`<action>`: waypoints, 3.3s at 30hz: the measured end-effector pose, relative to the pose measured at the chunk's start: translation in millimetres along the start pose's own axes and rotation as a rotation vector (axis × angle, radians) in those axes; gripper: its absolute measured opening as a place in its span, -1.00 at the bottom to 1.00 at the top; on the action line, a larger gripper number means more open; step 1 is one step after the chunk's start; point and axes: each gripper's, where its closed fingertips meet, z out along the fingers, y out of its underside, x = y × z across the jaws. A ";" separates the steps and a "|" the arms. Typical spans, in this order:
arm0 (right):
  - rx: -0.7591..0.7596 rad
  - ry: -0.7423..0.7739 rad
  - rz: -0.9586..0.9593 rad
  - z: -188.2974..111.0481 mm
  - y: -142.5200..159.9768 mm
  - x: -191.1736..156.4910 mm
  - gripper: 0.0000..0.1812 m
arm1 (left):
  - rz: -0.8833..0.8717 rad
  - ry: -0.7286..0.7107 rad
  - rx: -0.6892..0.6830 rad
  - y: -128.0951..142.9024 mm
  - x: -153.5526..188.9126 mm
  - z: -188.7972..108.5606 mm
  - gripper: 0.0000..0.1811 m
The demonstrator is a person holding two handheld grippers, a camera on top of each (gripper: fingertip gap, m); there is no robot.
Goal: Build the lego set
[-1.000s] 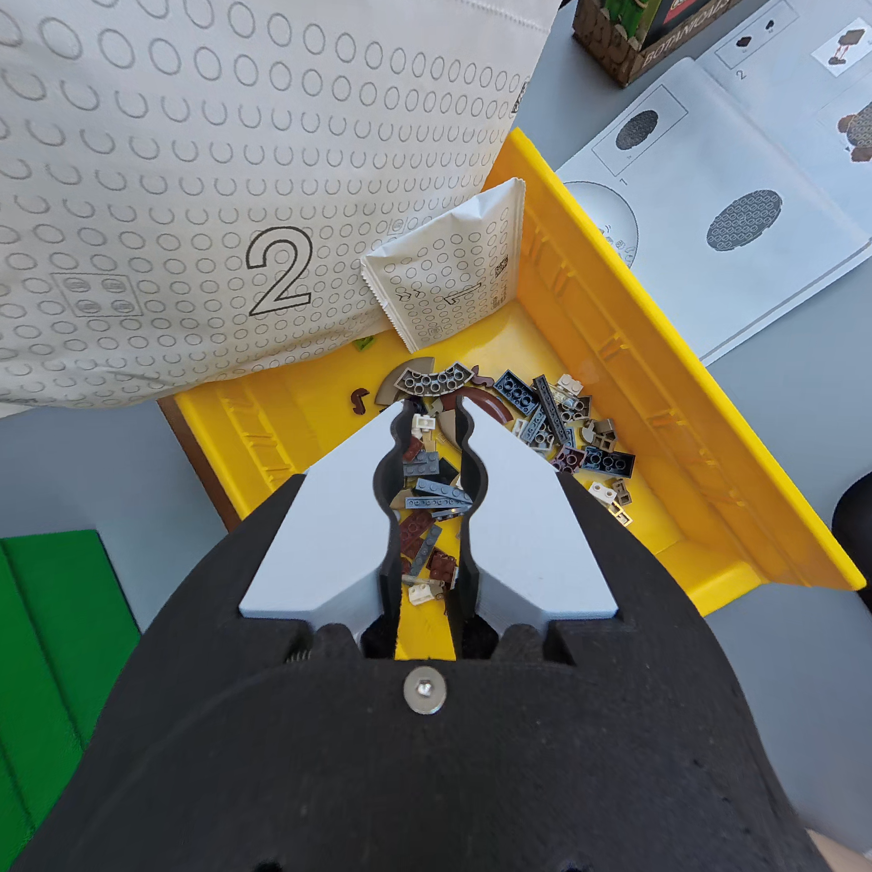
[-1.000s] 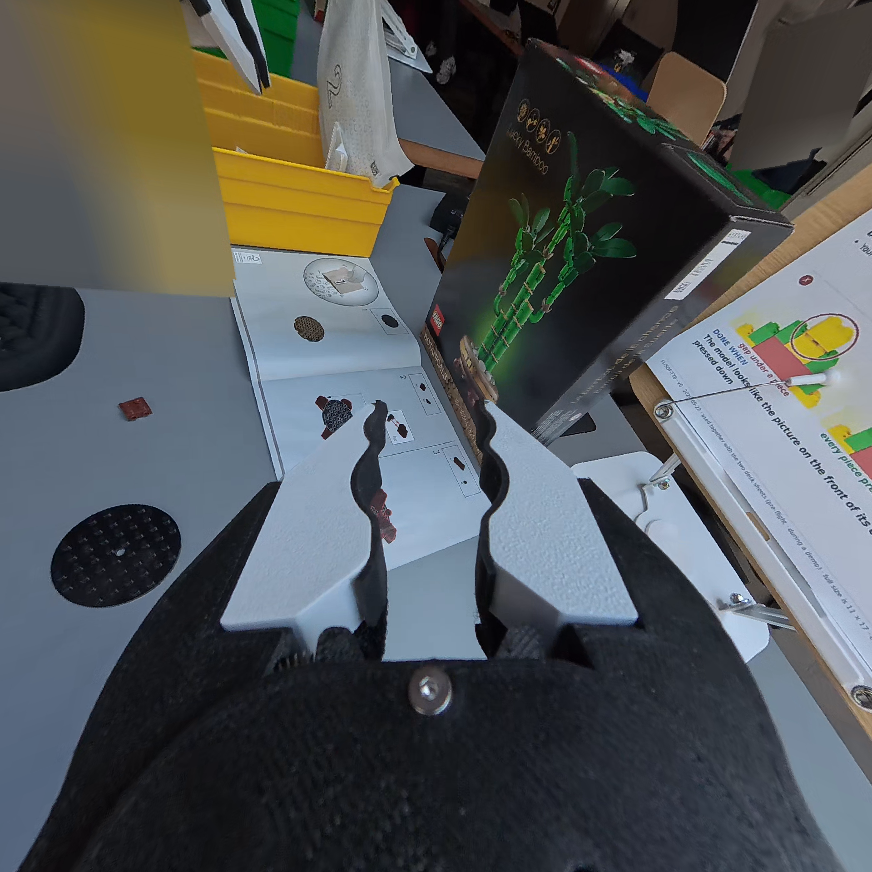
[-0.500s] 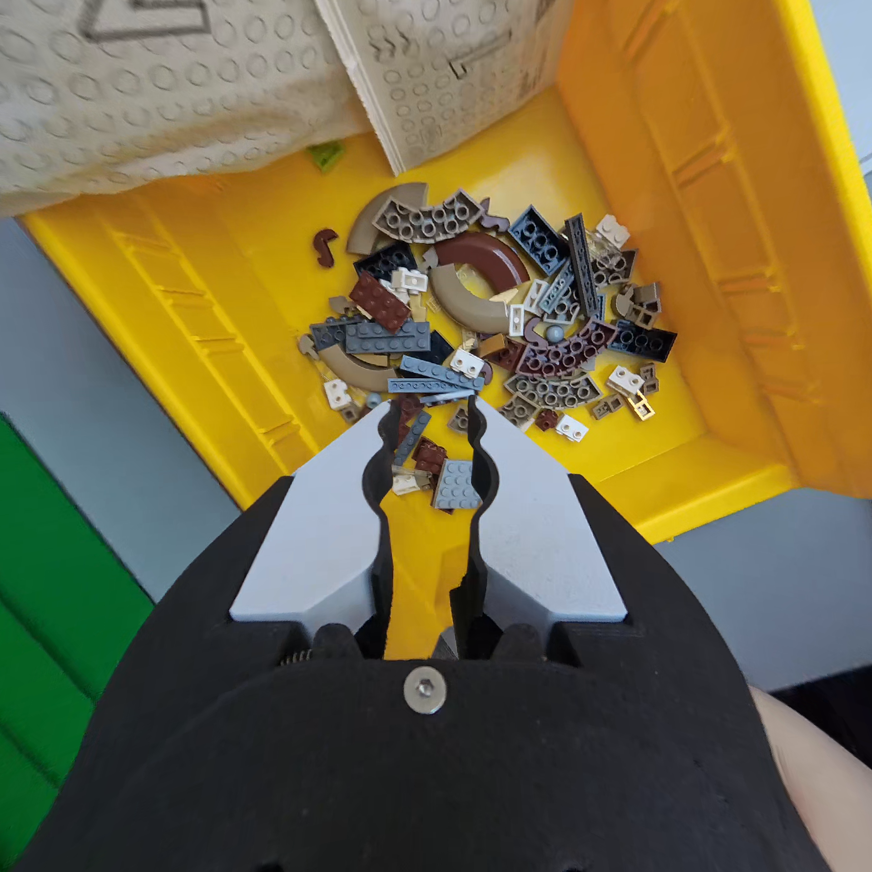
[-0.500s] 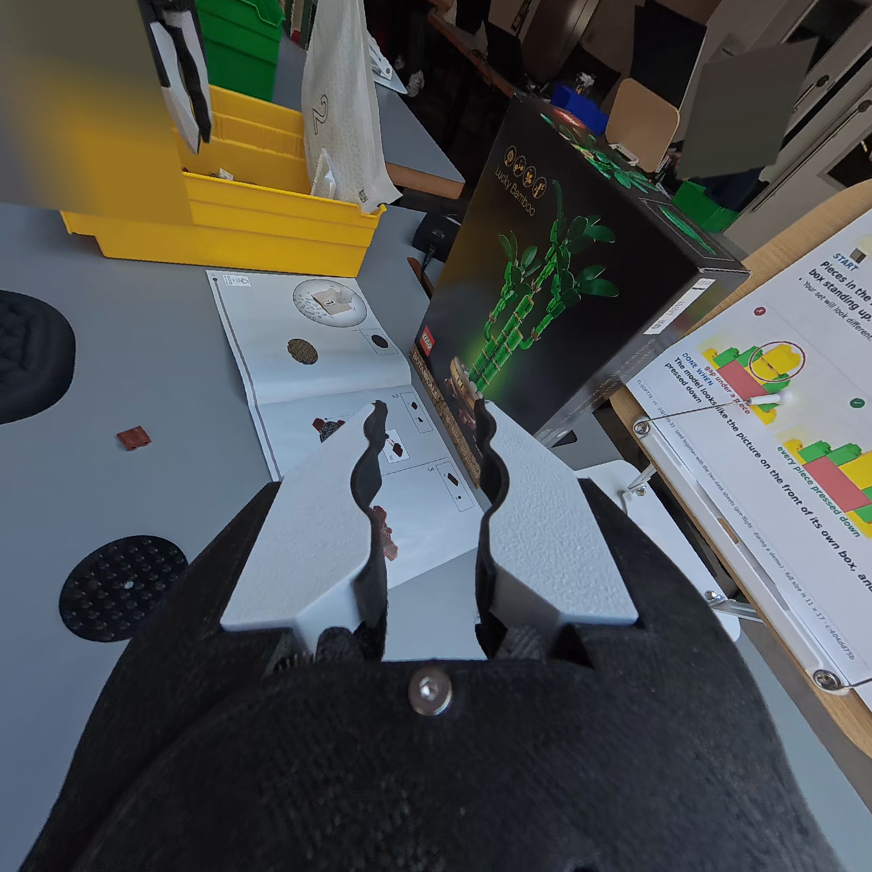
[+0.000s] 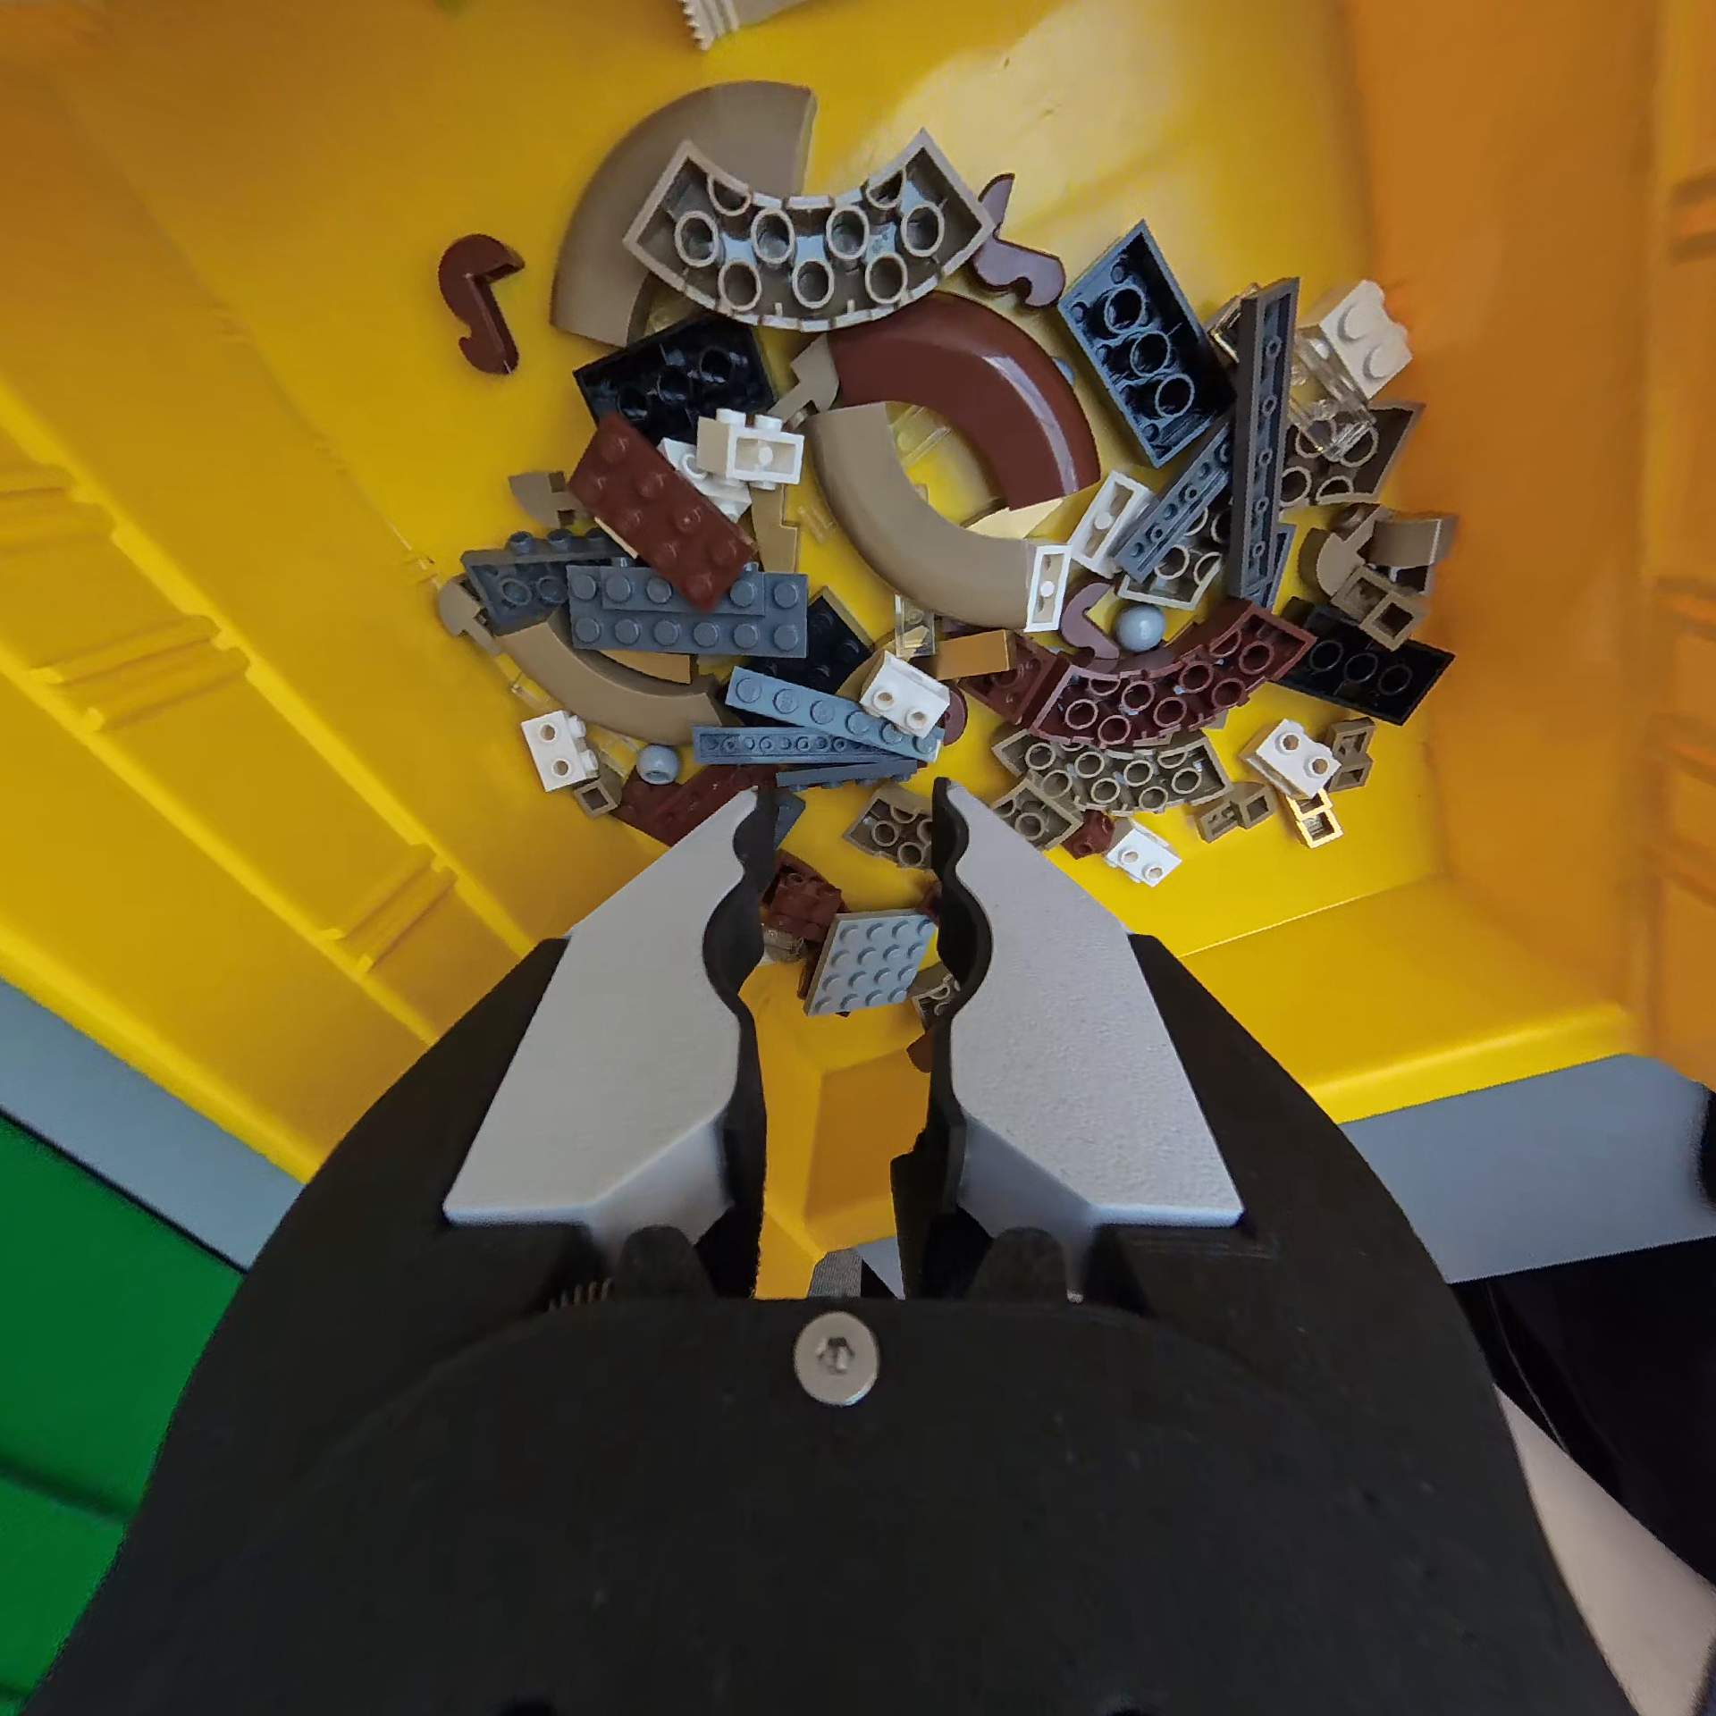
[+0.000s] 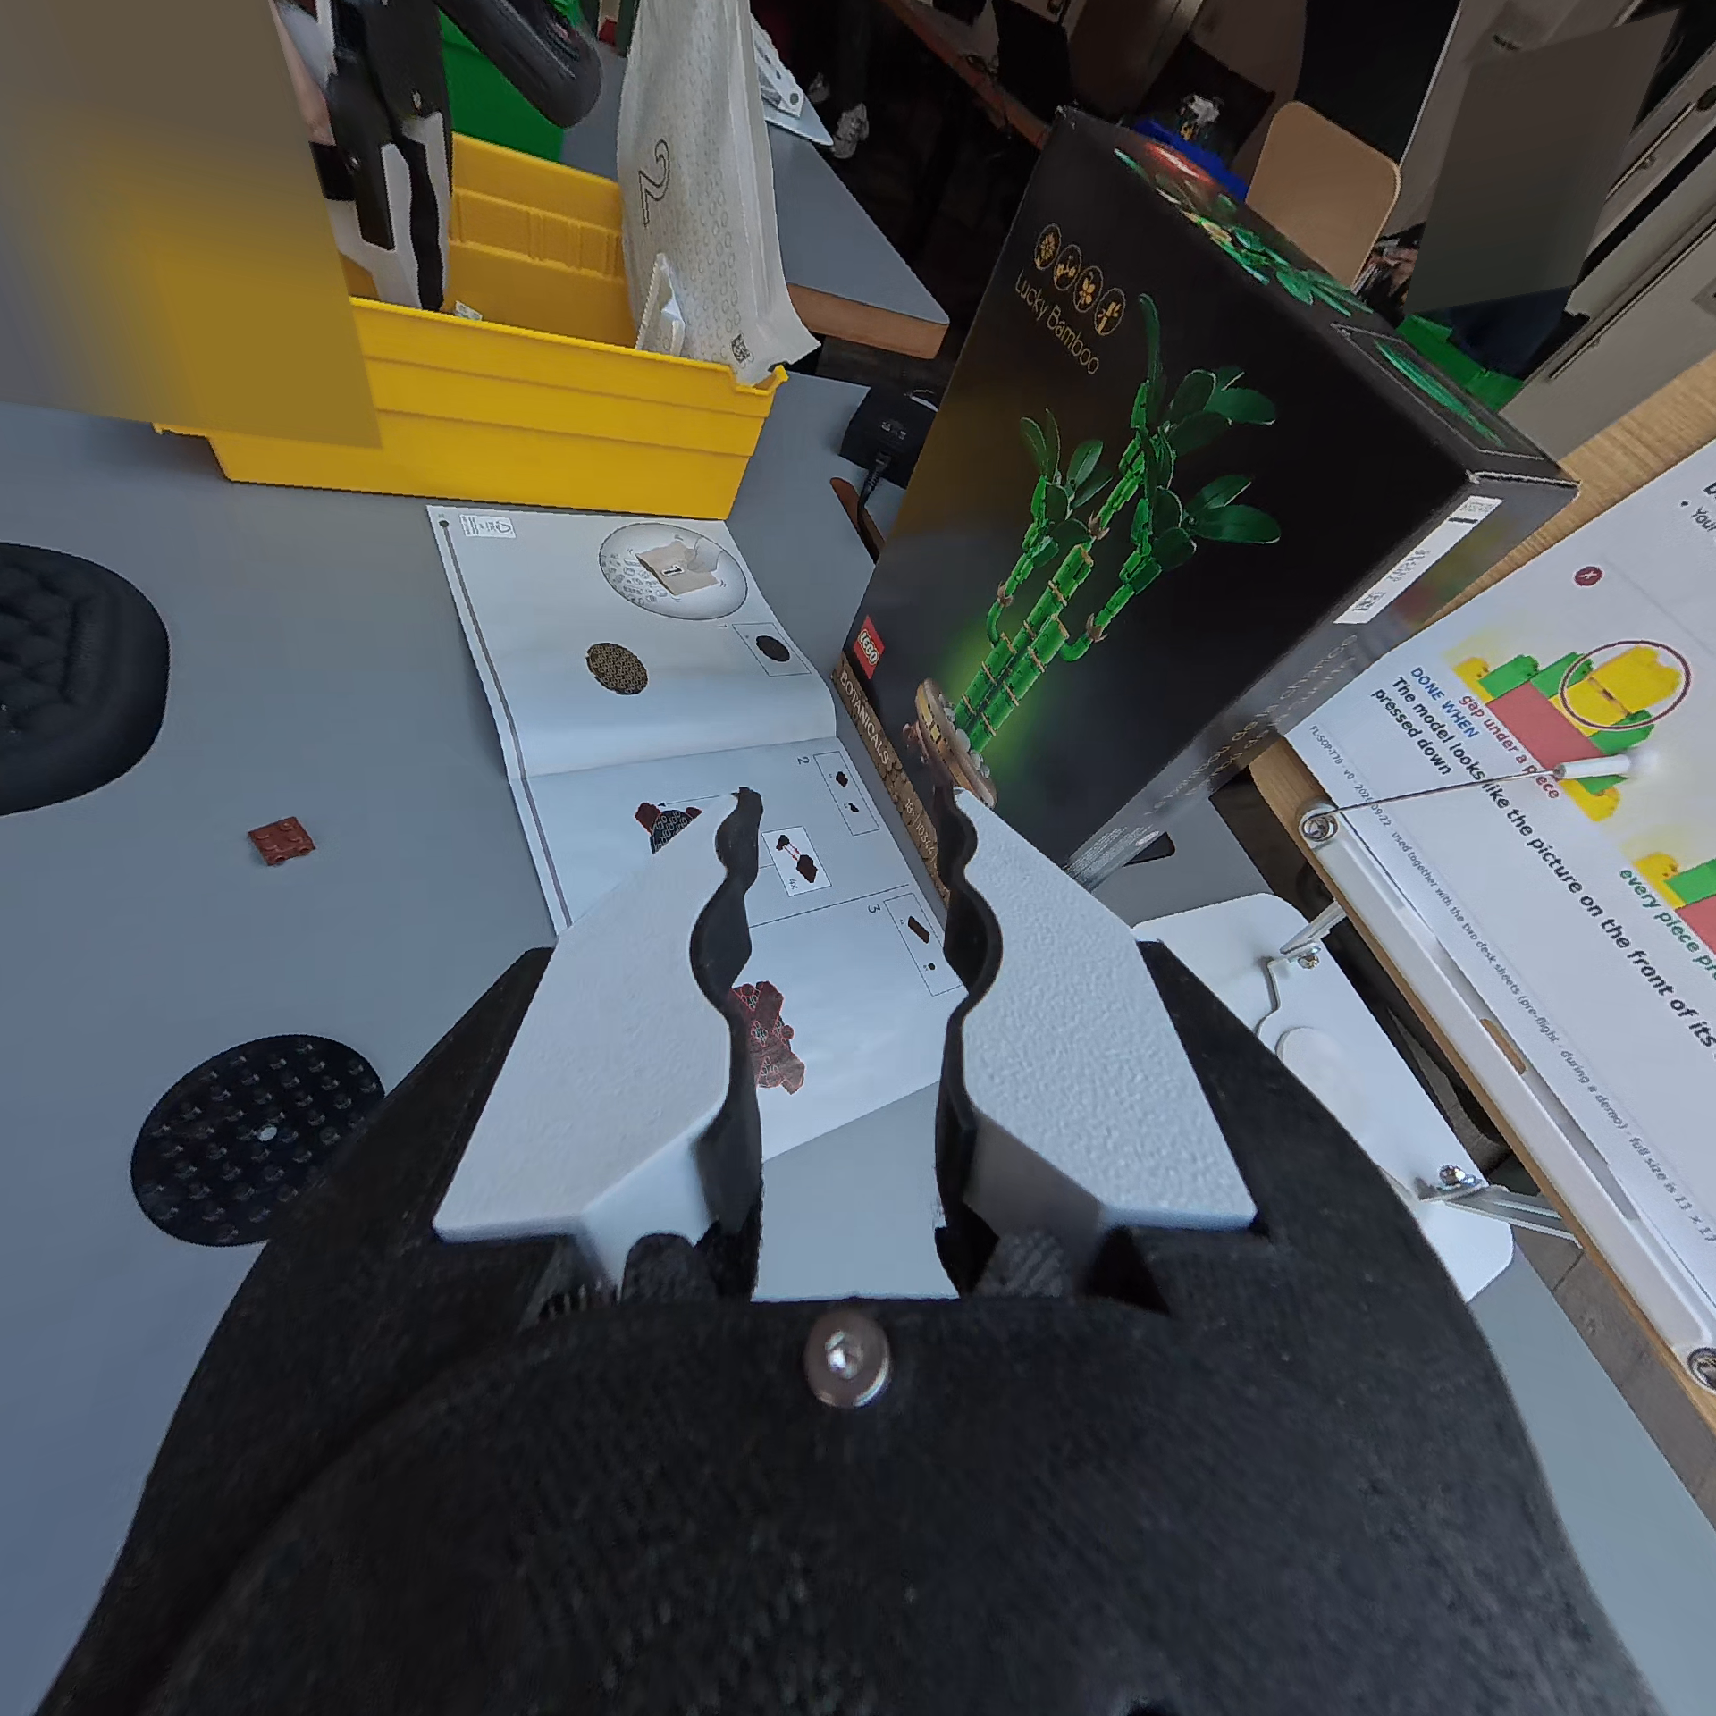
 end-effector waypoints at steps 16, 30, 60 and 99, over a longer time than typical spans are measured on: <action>-0.001 0.001 -0.005 -2.1 0.1 0.8 -0.58 | -0.015 0.081 -0.122 25.3 13.3 6.5 -0.79; -0.004 0.001 -0.010 -2.4 -0.1 0.6 -0.58 | 0.028 -0.070 0.037 1.1 -13.9 -11.1 -0.49; -0.022 -0.002 -0.021 -0.9 4.0 0.5 -0.58 | -0.572 0.210 0.099 -15.0 -23.2 -4.0 -0.57; -0.053 -0.010 -0.040 0.9 8.7 -2.4 -0.58 | -0.316 0.425 0.079 3.1 37.9 -37.2 -0.93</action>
